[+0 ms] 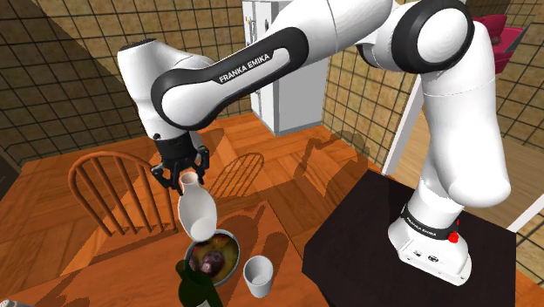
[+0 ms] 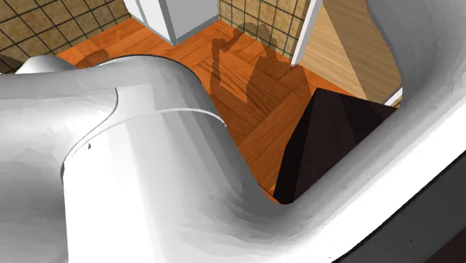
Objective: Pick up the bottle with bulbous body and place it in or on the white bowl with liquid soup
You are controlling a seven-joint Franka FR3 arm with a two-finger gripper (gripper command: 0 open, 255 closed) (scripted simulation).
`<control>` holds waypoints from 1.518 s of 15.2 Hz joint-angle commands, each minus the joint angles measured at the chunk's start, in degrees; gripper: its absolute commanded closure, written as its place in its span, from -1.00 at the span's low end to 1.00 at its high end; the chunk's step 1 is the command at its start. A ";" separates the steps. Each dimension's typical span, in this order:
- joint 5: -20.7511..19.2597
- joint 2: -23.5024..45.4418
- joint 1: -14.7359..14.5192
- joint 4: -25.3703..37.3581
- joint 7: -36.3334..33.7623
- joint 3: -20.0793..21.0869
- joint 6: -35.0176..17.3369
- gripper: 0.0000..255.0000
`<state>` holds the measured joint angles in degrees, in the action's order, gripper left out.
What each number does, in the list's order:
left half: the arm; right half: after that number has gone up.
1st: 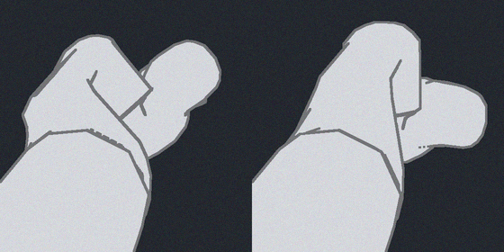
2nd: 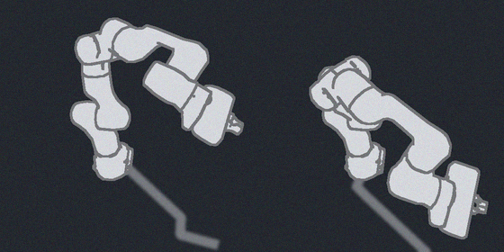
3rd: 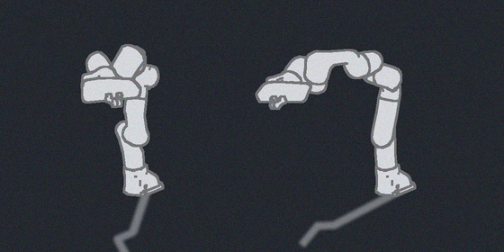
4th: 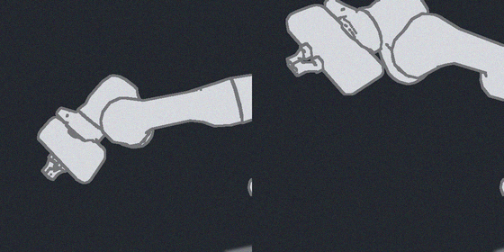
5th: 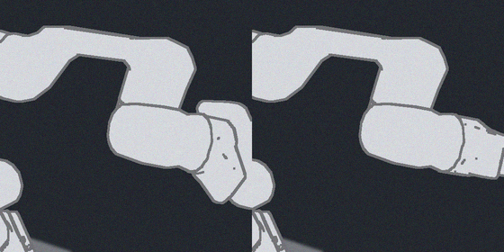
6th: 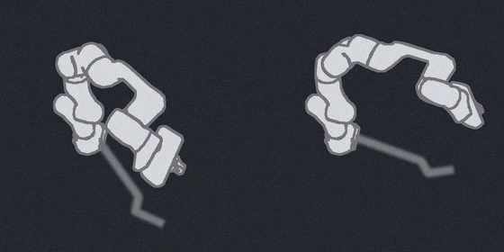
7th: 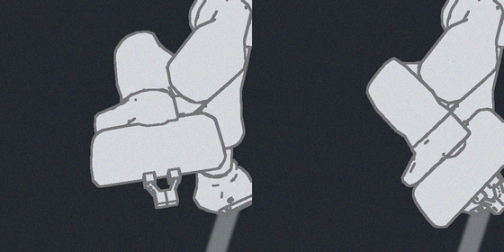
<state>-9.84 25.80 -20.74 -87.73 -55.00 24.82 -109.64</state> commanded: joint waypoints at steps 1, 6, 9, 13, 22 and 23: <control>-0.16 0.26 0.07 -1.13 -0.07 -0.10 -1.41 1.00; -0.77 1.45 0.01 -3.31 -0.42 -0.42 -4.68 1.00; -1.18 2.29 -0.07 -4.43 -0.66 -0.65 -6.58 1.00; -1.80 3.56 -0.23 -5.71 -1.00 -1.00 -9.04 1.00; -3.06 6.27 -0.66 -7.49 -1.70 -1.77 -13.37 1.00; -3.06 6.27 -0.66 -7.49 -1.70 -1.76 -13.37 1.00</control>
<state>-12.90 31.78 -21.38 -94.98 -56.70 23.09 -122.95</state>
